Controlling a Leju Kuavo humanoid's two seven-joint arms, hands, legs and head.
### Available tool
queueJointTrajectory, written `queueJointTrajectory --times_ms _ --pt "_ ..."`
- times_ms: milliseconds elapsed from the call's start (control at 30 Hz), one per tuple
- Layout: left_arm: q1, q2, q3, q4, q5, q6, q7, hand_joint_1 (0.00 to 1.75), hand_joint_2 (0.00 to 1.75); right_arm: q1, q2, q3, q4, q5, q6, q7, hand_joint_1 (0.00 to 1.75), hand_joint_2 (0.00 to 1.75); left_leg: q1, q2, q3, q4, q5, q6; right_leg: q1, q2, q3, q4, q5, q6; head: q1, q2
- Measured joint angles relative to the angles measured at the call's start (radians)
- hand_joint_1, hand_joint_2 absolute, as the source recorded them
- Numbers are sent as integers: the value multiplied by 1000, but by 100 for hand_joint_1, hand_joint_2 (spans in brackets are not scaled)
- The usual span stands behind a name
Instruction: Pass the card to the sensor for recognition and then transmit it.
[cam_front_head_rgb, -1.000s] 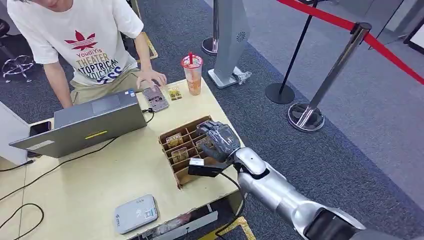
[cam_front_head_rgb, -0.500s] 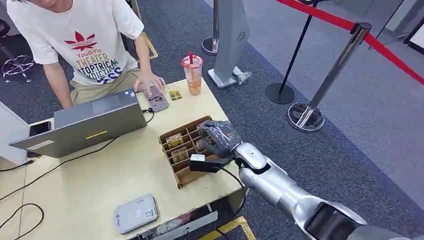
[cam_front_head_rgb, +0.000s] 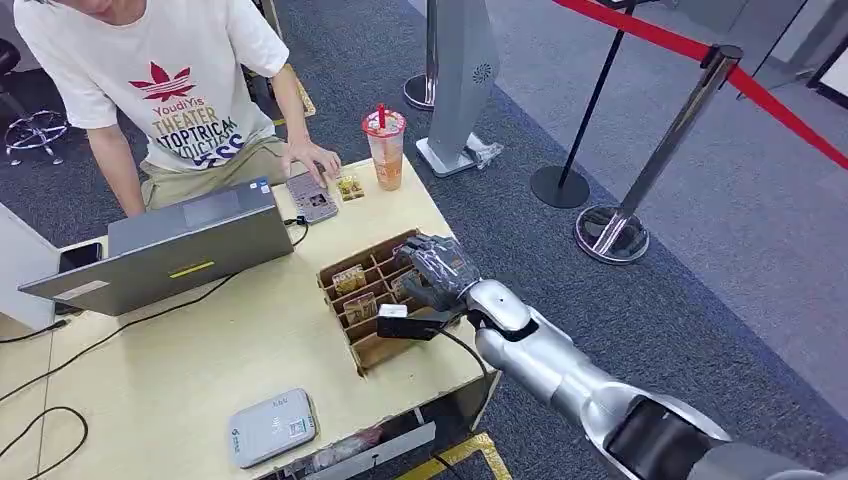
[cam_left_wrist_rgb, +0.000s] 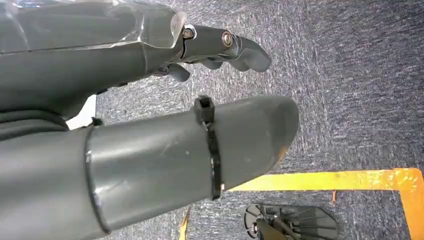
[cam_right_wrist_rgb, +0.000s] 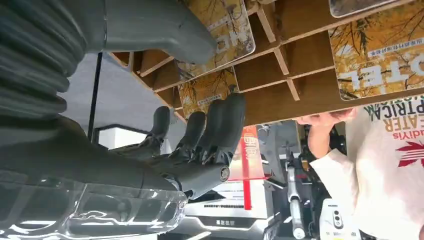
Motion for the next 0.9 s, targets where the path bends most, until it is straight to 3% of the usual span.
queueJointTrajectory --times_ms 600,833,900 --pt "2 0 0 0 0 3 -5 0 0 -17 0 25 26 -23 19 9 98 175 0 0 0 0 0 0 0 0 0 0 0 0 0 0" --pt "6 0 0 0 3 9 -6 0 0 -26 -3 26 28 -46 63 7 105 175 0 0 0 0 0 0 0 0 0 0 0 0 0 0" --pt "7 0 0 0 4 9 -6 0 0 -28 -4 26 28 -55 70 7 115 175 0 0 0 0 0 0 0 0 0 0 0 0 0 0"
